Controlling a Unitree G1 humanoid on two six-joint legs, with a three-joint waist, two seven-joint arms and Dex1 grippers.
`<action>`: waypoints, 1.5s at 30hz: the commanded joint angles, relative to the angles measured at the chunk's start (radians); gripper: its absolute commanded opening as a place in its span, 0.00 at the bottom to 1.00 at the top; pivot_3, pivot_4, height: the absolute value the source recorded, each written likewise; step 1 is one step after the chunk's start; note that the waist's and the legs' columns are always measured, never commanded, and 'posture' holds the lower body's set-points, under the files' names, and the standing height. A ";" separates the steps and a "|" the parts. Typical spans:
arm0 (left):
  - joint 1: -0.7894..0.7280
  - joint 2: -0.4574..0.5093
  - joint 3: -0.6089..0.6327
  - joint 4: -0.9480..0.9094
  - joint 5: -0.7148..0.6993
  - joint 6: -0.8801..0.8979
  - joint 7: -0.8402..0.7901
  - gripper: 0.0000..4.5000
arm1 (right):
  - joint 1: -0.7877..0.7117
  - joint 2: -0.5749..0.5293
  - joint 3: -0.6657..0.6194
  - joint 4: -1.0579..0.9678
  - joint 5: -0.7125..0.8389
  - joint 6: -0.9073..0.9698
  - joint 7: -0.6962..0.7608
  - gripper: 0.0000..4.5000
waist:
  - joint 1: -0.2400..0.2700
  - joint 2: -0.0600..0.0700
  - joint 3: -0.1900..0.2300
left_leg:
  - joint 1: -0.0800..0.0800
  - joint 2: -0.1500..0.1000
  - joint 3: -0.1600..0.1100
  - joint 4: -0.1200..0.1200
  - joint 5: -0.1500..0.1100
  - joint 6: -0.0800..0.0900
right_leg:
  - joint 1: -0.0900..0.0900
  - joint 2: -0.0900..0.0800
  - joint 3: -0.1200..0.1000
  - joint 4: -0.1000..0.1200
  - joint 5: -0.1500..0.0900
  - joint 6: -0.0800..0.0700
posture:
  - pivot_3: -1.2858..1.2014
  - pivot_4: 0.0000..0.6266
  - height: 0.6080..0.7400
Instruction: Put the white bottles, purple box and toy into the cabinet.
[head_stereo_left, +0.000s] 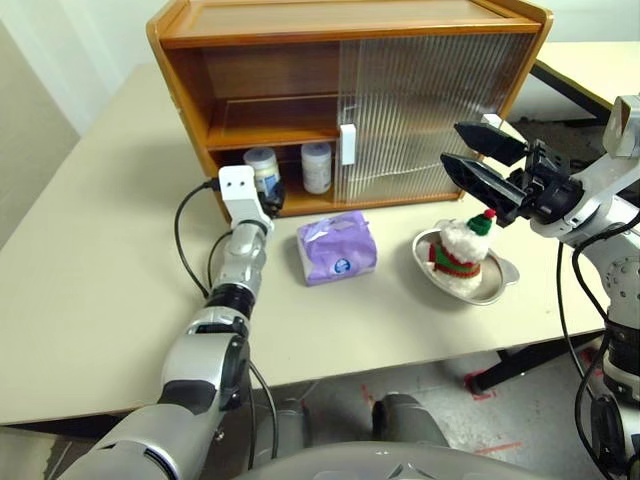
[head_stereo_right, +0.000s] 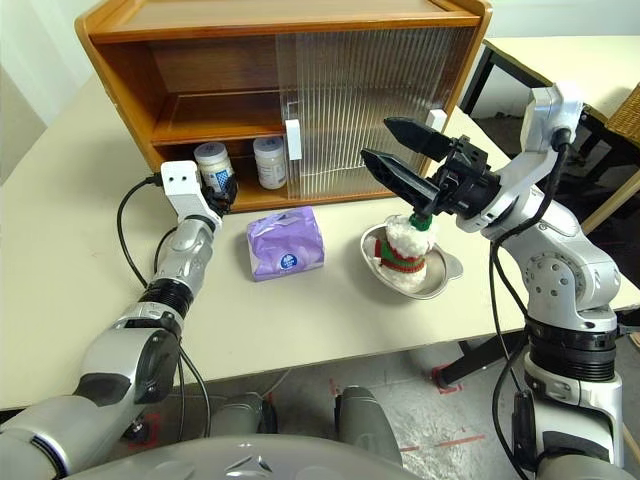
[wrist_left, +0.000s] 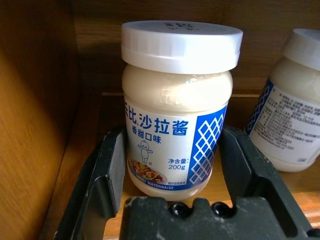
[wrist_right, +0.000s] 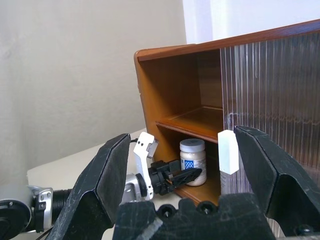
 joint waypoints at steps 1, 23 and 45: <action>-0.024 -0.006 0.001 0.061 0.010 -0.005 0.012 0.68 | 0.002 -0.002 0.003 -0.016 -0.001 -0.010 0.000 1.00 | 0.000 0.000 0.000 | 0.000 0.000 0.000 0.000 0.000 0.000 | 0.000 0.000 0.000 0.000 0.000 0.000 | 0.46 0.00 1.00; -0.008 -0.002 0.001 0.067 0.000 -0.009 -0.045 0.99 | -0.011 -0.001 0.005 -0.004 -0.004 -0.013 0.002 1.00 | -0.008 0.000 0.000 | 0.000 0.000 0.000 0.000 0.000 0.000 | 0.000 0.000 0.000 -0.001 0.000 0.000 | 0.47 0.00 1.00; 0.320 0.092 -0.080 -0.727 -0.128 0.431 -0.390 0.99 | -0.033 0.001 0.018 0.026 -0.012 -0.017 0.022 1.00 | -0.021 0.000 0.000 | 0.000 0.000 0.000 0.000 0.000 0.000 | 0.000 0.000 0.001 0.001 0.001 -0.001 | 0.48 0.00 1.00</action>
